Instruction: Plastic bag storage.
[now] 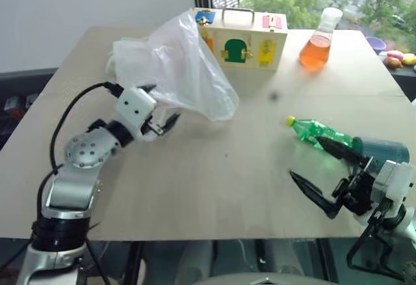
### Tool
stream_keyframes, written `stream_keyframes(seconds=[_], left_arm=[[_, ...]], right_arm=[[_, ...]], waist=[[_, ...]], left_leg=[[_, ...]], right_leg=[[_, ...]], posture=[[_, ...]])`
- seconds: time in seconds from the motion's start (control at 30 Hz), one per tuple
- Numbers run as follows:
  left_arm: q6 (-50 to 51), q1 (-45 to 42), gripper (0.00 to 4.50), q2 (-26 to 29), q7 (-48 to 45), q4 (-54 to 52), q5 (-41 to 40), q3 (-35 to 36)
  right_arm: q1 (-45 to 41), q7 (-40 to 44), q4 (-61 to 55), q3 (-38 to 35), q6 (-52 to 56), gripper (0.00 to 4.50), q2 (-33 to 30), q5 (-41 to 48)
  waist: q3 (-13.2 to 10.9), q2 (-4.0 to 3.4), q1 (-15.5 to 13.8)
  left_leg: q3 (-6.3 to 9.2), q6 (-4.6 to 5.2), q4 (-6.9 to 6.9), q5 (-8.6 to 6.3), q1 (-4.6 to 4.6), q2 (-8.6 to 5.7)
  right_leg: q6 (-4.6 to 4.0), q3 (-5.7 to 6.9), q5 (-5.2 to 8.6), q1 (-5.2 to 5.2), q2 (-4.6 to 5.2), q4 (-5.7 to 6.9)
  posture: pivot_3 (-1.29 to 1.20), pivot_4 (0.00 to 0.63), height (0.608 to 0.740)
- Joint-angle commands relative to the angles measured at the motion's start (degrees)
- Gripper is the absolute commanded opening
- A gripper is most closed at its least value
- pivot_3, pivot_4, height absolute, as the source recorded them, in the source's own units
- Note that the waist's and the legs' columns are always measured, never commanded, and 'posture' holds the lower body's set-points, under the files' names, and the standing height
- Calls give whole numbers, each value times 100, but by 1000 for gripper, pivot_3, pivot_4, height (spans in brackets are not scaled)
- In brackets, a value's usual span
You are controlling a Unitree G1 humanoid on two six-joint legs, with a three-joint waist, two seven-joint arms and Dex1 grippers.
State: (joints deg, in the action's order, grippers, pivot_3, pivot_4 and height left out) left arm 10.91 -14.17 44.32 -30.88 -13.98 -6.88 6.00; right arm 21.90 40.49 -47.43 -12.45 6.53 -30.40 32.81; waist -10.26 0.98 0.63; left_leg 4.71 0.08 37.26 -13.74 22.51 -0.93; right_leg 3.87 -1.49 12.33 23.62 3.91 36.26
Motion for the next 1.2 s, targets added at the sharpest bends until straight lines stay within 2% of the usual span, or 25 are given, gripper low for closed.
stream_keyframes(seconds=[0.03, 0.17, 0.33, 0.43, 0.5, 0.57, 0.67, 0.77, 0.87, 1.07, 1.2], left_arm=[[-1081, -138, 4438, 316, 97, 640, 779, -25], [-1861, -377, 4438, 564, 134, 1331, 1476, -293], [-2674, -1393, 4438, 652, 499, 2764, 2486, -904], [-2999, -1823, 3694, 626, 366, 3260, 2526, -1047], [-2928, -1994, 2724, 541, 143, 3400, 2230, -973], [-2503, -2099, 1605, 356, -276, 3366, 1624, -789], [-1073, -2290, 211, 9, -1148, 2947, 265, -413], [231, -2533, 97, -62, -1642, 2674, -534, -179], [2261, -3128, 97, -70, -1961, 2492, -1806, 262], [4042, -3535, 97, -239, -1562, 1998, -2763, 709], [5028, -3644, 97, -323, -1120, 1470, -3306, 1004]], right_arm=[[-97, -38, -235, 26, 45, 4469, -120, -7], [-215, -206, -307, 125, 141, 4469, -161, -184], [-496, -482, -272, 381, 320, 4469, -131, -466], [-610, -661, -263, 430, 456, 4500, -127, -589], [-655, -793, -266, 393, 514, 4500, -127, -715], [-588, -955, -246, 379, 553, 4500, -119, -966], [-555, -1133, -232, 411, 878, 4500, -216, -1216], [-739, -1361, -299, 422, 1408, 4500, -412, -1543], [-1685, -1242, 139, 740, 2436, 4500, -1279, -2089], [-2822, -763, 1129, 1120, 3160, 4500, -1911, -2182], [-3682, -163, 2339, 1792, 3648, 4500, -2378, -2369]], waist=[[0, 0, -5], [0, 1, -16], [0, 3, -32], [1, 3, -18], [1, 3, -4], [1, 3, 4], [0, 4, 12], [-1, 7, 19], [-14, 23, 66], [-13, 18, 55], [-17, 24, 63]], left_leg=[[1, 0, -1, 0, -1, 0], [2, 0, -2, 0, 4, -5], [9, 0, 0, 0, 6, -9], [9, 0, 1, 1, 6, -10], [10, 0, 1, 1, 9, -13], [10, 0, 1, 1, 11, -15], [13, 0, 2, 1, 14, -17], [17, 0, 8, 1, 15, -17], [12, 1, 28, 1, 14, -22], [23, 2, 34, 2, 4, -20], [22, 2, 37, 2, 12, -26]], right_leg=[[0, 1, 0, 0, 0, 1], [3, 2, -10, 0, 6, -2], [20, 11, -14, 0, 6, 0], [22, 12, -16, 0, 6, 1], [7, 11, -25, 1, 8, 2], [3, 10, -27, 1, 9, 2], [3, 12, -27, 3, 9, 8], [5, 15, -25, 3, 8, 15], [18, 9, -18, 6, 8, 34], [22, 14, -11, 3, 5, 54], [4, 11, -24, 5, 11, 49]], posture=[[0, 150, 740], [0, 150, 740], [0, 150, 740], [0, 150, 740], [0, 150, 740], [0, 150, 740], [0, 150, 740], [0, 150, 740], [0, 150, 740], [0, 150, 740], [0, 150, 740]])
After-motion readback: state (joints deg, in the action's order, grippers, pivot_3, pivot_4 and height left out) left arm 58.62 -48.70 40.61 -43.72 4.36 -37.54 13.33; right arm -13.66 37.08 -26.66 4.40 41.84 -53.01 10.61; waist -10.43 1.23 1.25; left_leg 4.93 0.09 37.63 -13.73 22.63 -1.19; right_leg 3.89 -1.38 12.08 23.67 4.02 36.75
